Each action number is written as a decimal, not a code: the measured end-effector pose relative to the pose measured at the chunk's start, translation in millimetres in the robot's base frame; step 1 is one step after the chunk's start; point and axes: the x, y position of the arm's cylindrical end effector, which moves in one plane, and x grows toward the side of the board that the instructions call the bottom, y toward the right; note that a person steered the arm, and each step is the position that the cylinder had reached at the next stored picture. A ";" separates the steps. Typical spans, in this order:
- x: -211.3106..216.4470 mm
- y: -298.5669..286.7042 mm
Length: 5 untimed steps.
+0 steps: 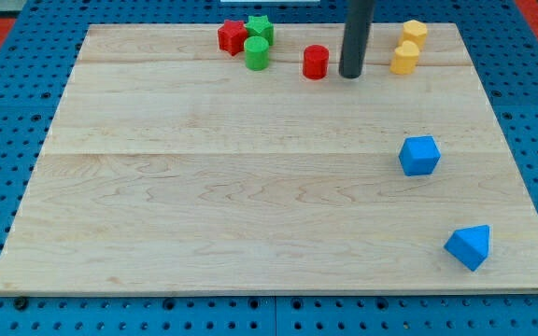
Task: Move the yellow heart to the top of the blue cube
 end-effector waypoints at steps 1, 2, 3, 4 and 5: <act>-7.3 -39.8; -5.3 -95.5; -5.3 -87.6; -4.4 -83.1; 6.7 -61.2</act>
